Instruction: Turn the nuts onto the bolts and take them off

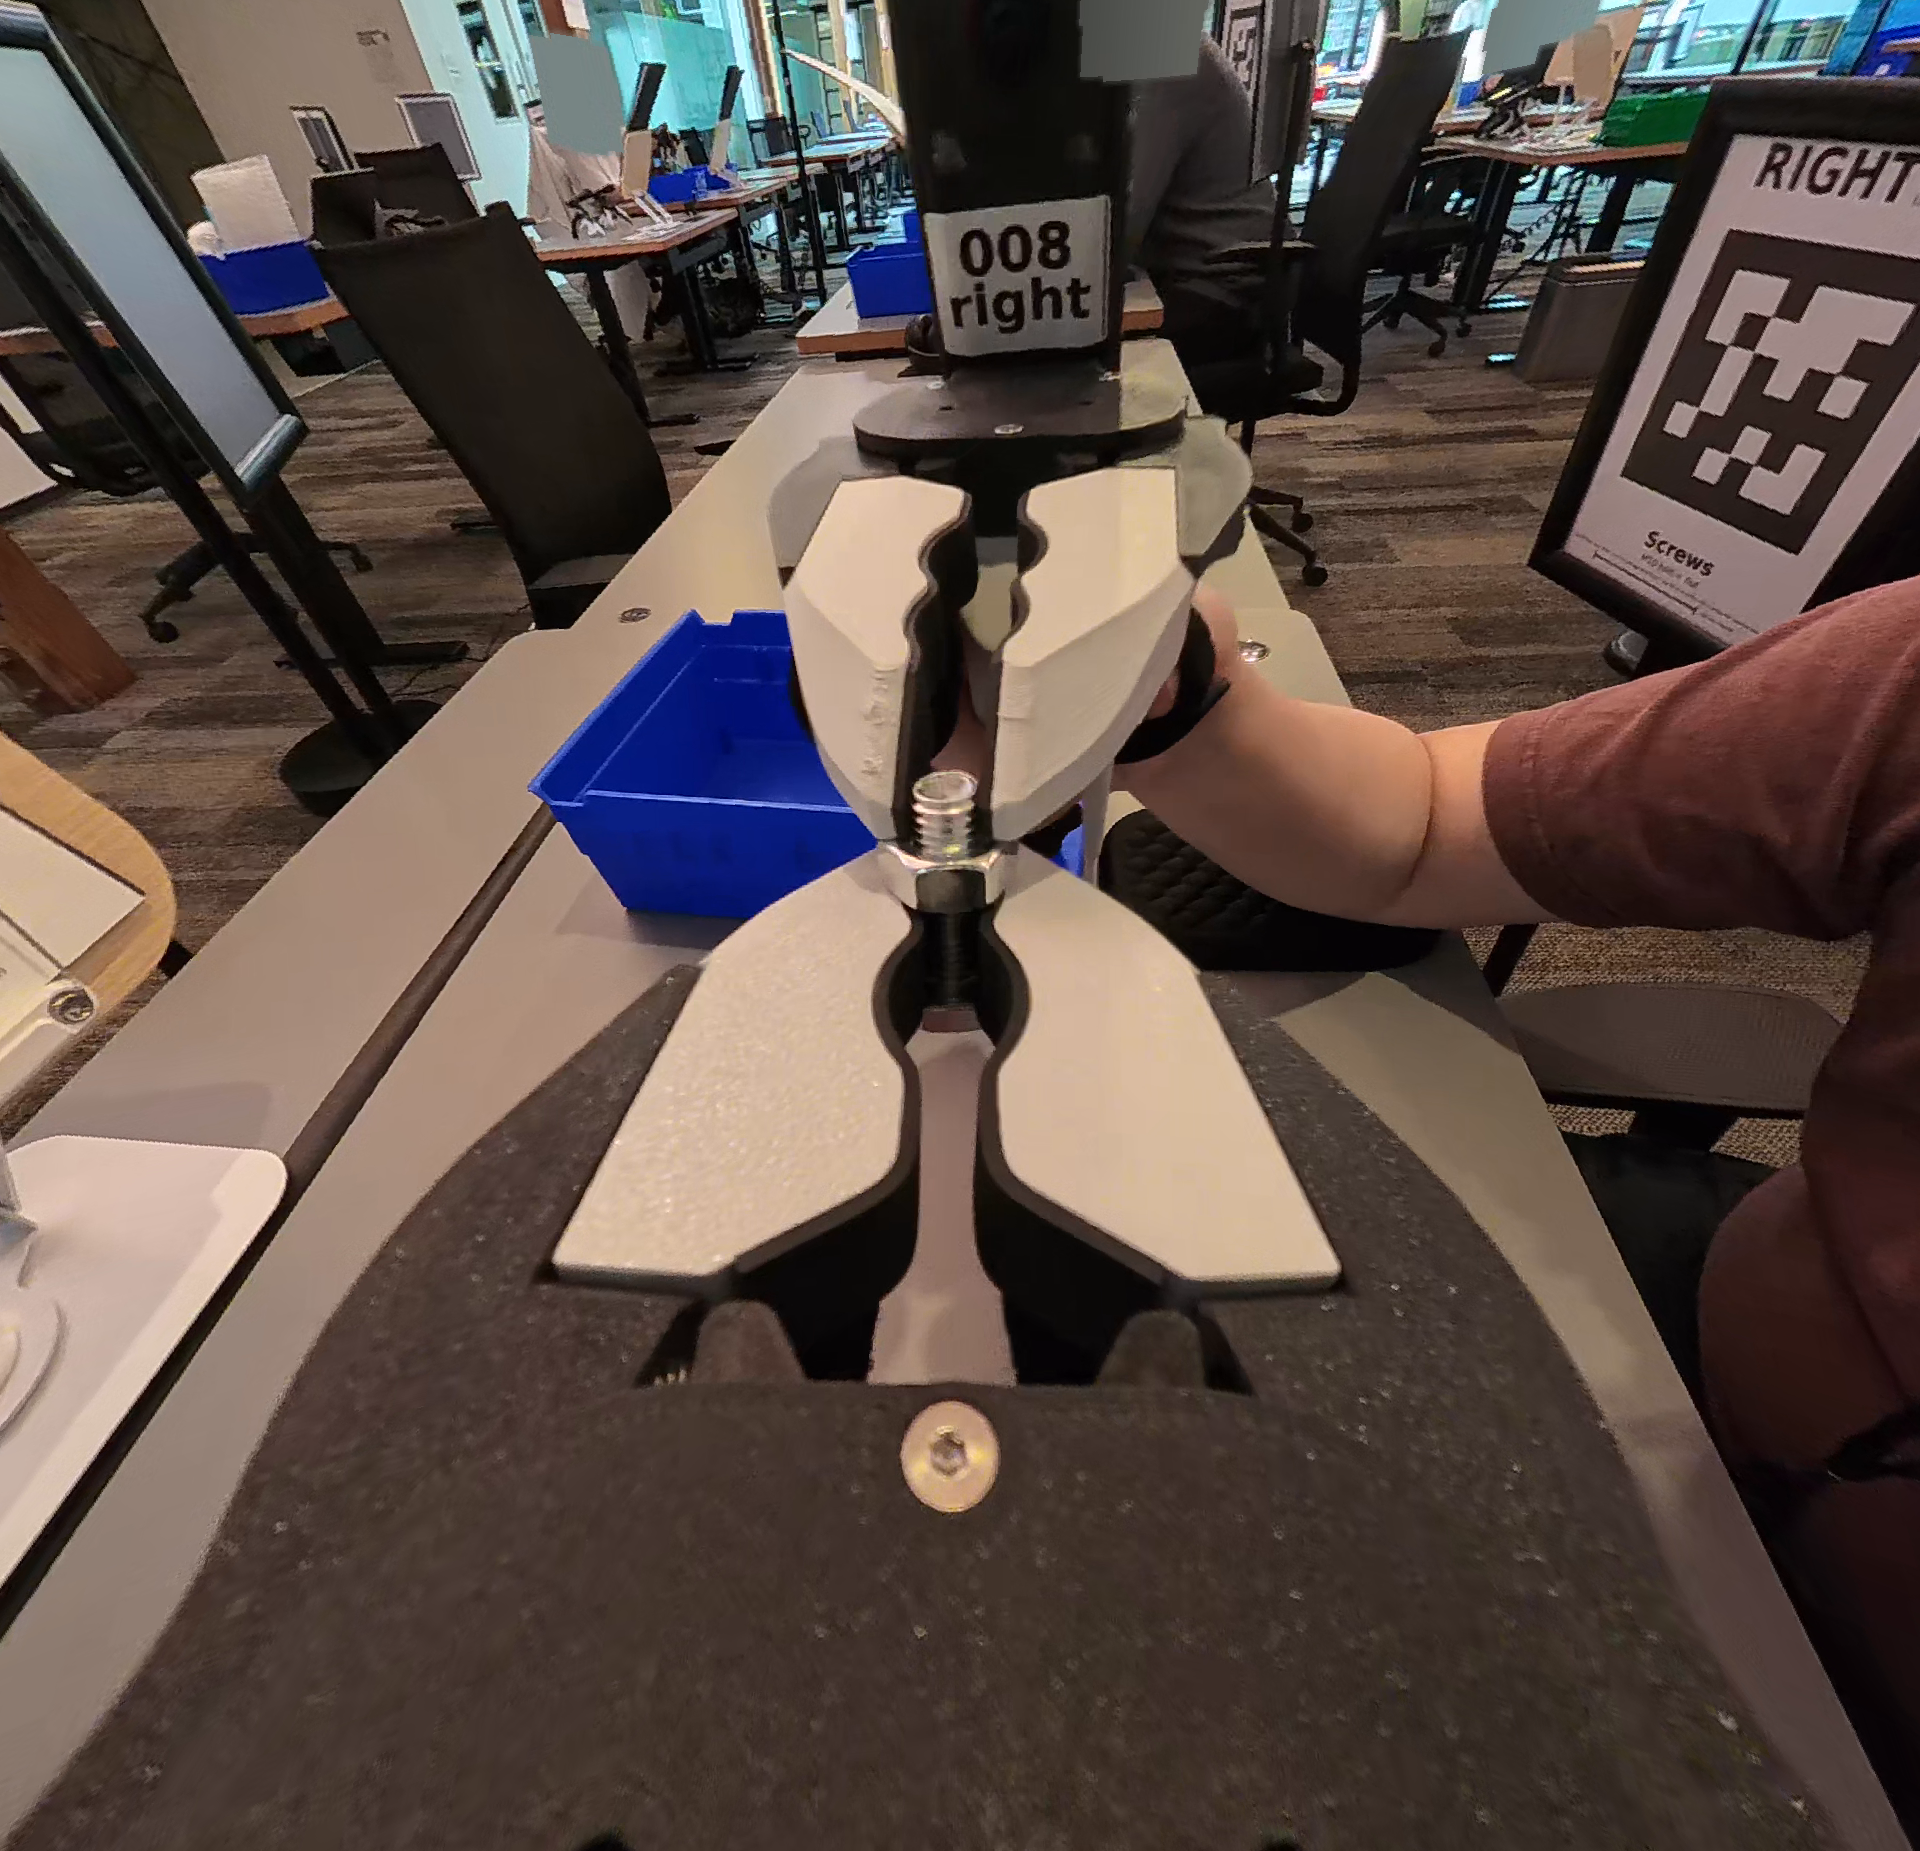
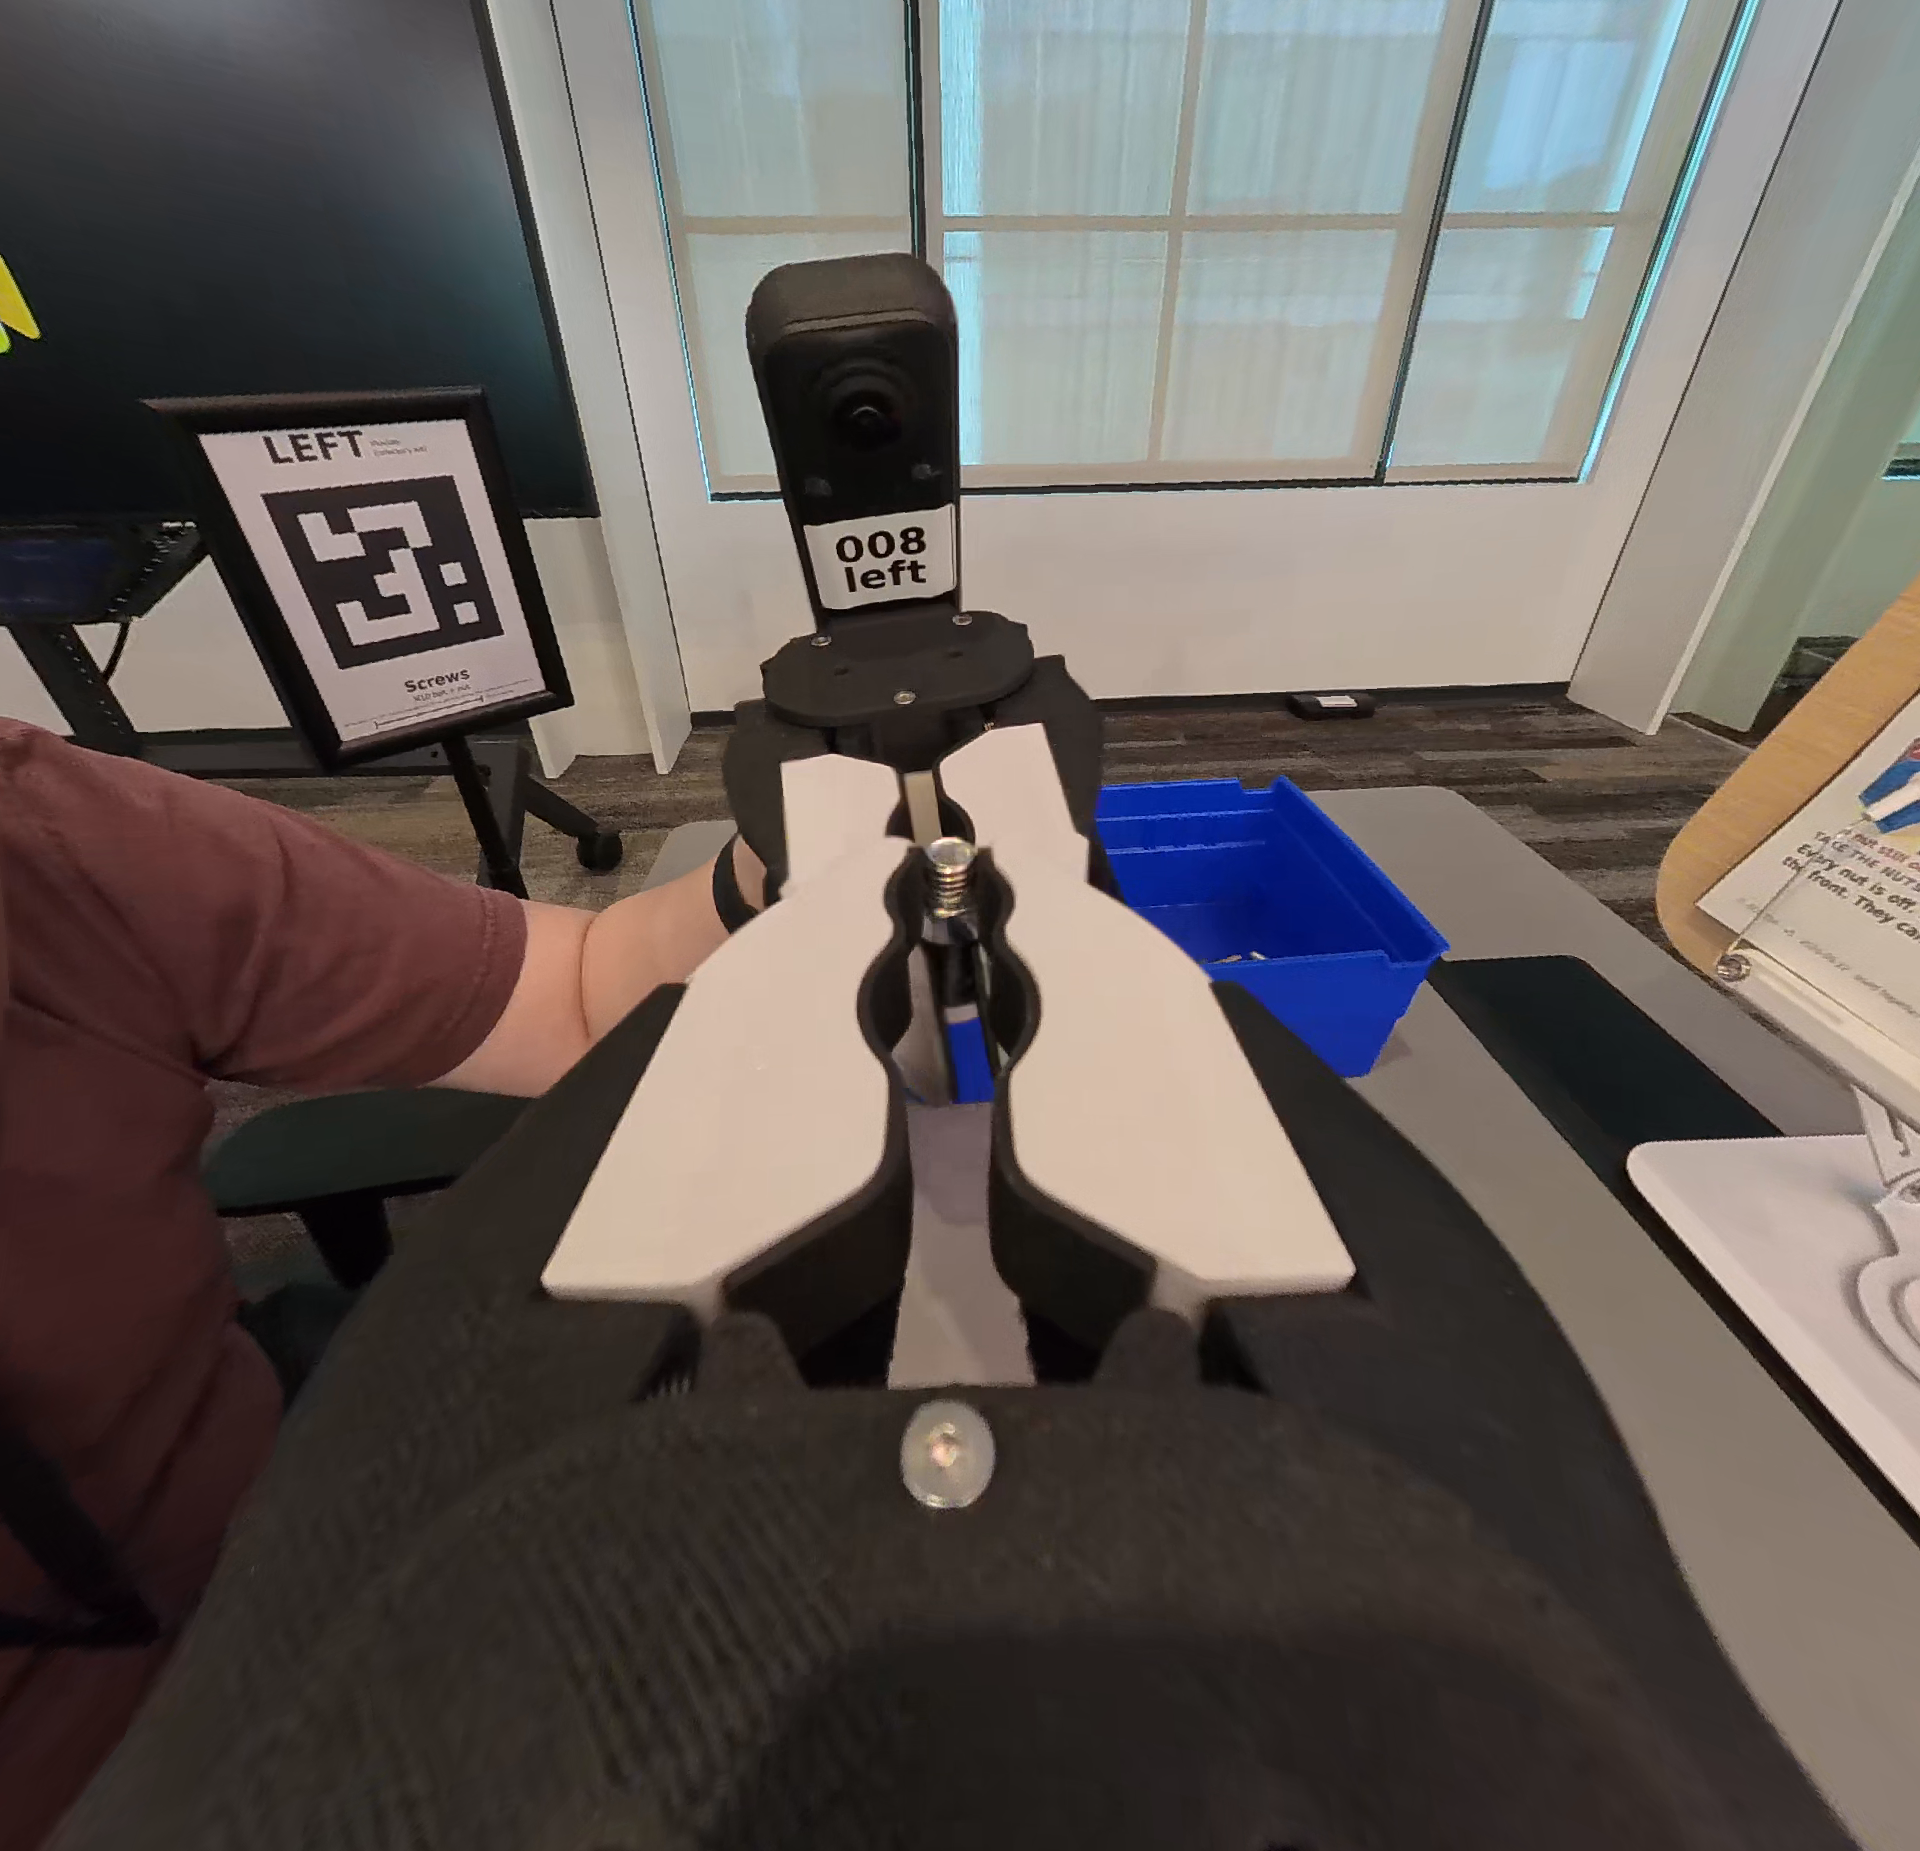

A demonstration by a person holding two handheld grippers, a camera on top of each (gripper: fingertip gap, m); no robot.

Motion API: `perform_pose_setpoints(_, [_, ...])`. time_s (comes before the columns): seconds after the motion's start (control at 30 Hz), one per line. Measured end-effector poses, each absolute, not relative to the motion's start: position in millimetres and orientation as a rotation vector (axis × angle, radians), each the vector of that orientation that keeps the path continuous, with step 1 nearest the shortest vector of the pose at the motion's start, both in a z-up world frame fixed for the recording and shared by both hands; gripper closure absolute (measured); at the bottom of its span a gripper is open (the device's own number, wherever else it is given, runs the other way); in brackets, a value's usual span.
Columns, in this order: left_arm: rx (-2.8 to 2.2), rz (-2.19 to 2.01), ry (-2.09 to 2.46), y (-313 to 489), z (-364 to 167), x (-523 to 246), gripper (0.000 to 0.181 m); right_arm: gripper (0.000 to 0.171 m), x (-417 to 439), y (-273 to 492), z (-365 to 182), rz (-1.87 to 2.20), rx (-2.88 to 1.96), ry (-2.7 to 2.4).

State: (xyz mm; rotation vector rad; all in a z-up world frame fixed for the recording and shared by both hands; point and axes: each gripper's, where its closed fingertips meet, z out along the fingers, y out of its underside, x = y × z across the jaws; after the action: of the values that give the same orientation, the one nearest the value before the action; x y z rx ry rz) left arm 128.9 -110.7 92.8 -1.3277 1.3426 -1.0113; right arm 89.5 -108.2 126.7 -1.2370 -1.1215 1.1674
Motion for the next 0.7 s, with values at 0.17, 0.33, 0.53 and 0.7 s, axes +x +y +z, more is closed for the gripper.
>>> perform_pose_setpoints(0.17, [-1.380,-0.927,1.338,-102.4,87.0,128.1,0.132,0.162,99.0,-102.7,132.7,1.170,-1.226,-1.085])
perform_pose_setpoints(0.33, [-1.351,-1.010,1.352,-110.5,87.1,133.4,0.154,0.162,101.7,-107.8,136.1,1.152,-1.178,-1.121])
perform_pose_setpoints(0.53, [-1.333,-1.025,1.355,-112.2,88.4,133.4,0.163,0.162,102.1,-112.1,136.9,1.152,-1.151,-1.147])
perform_pose_setpoints(0.7, [-1.305,-1.068,1.412,-123.4,86.3,136.1,0.162,0.162,100.9,-121.2,135.0,1.198,-1.126,-1.207])
